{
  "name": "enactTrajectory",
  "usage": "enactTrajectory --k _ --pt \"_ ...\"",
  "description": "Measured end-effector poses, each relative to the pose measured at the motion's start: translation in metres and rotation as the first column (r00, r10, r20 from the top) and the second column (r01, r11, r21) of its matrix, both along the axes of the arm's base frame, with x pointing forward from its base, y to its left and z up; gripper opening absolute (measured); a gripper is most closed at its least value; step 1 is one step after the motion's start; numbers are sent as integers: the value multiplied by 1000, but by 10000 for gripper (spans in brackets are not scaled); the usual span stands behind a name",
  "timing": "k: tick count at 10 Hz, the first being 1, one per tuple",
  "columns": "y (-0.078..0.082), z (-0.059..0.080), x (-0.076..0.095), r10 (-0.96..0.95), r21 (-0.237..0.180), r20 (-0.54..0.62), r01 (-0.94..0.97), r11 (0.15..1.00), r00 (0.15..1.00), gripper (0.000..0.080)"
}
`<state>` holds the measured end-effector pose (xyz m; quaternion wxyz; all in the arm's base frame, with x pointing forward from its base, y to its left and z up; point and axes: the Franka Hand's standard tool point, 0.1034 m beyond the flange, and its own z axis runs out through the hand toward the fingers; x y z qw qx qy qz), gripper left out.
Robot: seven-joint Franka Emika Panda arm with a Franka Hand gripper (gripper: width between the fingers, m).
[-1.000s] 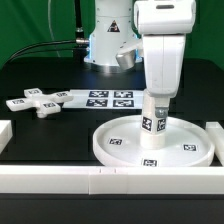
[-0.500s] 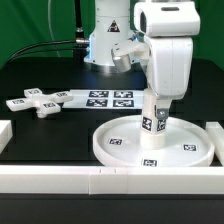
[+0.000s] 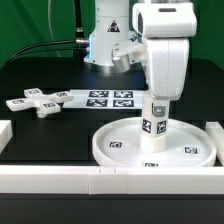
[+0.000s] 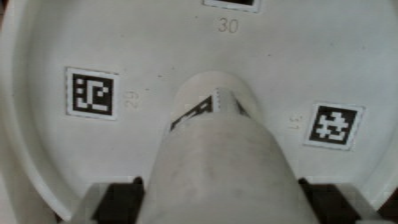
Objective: Assemble round table
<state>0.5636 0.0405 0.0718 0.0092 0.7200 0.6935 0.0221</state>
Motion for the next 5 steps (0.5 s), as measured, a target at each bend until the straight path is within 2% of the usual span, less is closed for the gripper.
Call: enactTrajectory --k 1,3,5 --pt "0 0 0 -35 3 -1 35 999 999 407" --pt "-1 -1 -2 -290 9 -20 290 957 957 407" --pt "-1 -1 -6 -545 15 -53 547 837 837 407"
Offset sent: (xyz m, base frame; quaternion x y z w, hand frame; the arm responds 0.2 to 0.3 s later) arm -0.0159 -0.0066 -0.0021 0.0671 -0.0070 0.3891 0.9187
